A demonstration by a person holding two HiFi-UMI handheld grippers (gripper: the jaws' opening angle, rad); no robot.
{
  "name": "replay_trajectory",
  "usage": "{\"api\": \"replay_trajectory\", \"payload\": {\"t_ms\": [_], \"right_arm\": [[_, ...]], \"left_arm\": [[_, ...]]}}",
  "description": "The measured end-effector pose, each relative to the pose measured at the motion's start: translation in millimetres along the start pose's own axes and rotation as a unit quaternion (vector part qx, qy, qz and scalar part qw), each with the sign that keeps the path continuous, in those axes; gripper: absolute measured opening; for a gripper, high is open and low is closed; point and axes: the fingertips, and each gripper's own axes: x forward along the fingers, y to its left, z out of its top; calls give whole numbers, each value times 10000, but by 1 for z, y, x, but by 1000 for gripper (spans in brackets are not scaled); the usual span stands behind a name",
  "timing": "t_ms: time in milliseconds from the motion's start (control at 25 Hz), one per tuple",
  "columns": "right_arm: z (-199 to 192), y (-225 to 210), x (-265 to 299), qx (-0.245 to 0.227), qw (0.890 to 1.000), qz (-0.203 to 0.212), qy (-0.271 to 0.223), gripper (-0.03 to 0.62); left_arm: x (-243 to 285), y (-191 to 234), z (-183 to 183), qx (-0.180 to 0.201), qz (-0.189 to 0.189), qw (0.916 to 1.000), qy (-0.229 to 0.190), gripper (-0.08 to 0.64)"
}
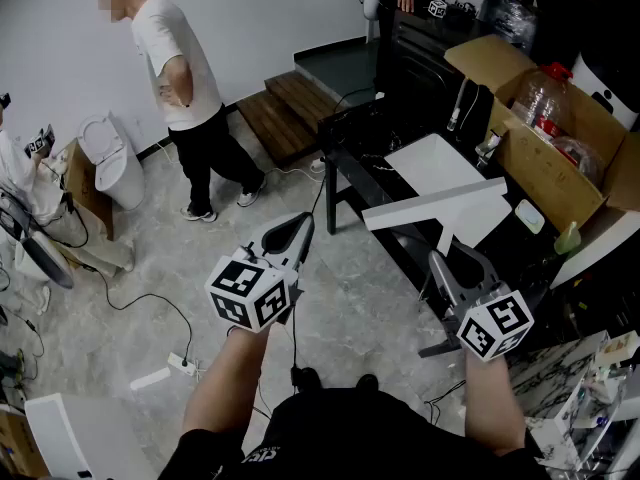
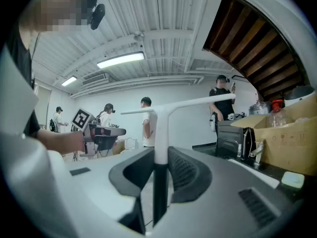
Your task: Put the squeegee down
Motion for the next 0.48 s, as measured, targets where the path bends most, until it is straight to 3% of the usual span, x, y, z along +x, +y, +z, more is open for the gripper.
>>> {"api": "replay_trajectory", "payload": {"t_ms": [480], "right_arm": [[-10,4,-4,237,9995,190,-16,92]], "left_arm": [[-2,-10,-14,42,205,9996,187,8]]}}
